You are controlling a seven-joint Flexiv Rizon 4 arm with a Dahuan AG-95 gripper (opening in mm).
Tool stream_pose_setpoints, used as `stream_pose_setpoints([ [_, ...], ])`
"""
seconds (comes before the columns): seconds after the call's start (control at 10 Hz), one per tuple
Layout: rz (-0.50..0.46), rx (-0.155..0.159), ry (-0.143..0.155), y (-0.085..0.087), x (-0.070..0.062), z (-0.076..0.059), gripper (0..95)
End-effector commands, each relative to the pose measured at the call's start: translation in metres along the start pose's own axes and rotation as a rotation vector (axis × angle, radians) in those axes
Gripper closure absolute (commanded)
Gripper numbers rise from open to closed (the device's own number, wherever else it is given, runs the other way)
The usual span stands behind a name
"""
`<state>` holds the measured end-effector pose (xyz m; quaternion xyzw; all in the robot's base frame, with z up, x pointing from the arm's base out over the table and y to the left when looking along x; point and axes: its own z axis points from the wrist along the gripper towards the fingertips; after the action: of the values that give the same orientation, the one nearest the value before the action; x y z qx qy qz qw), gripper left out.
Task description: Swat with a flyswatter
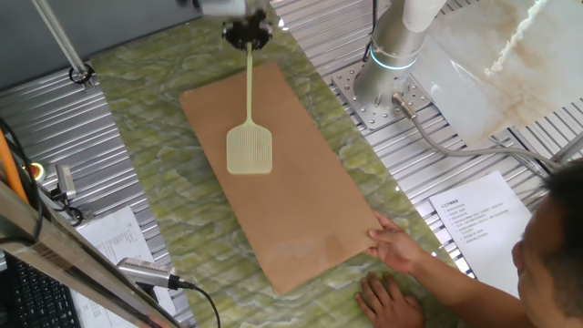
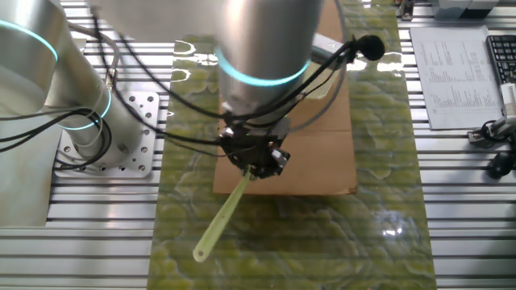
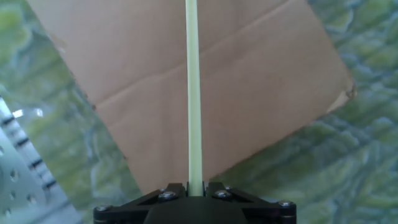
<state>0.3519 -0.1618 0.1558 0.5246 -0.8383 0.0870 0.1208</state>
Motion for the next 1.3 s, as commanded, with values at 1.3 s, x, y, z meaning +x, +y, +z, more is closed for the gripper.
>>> stream_pose_setpoints([
  [1.3,0.069,-0.069,-0.202,0.002,0.008,-0.056,95.0],
])
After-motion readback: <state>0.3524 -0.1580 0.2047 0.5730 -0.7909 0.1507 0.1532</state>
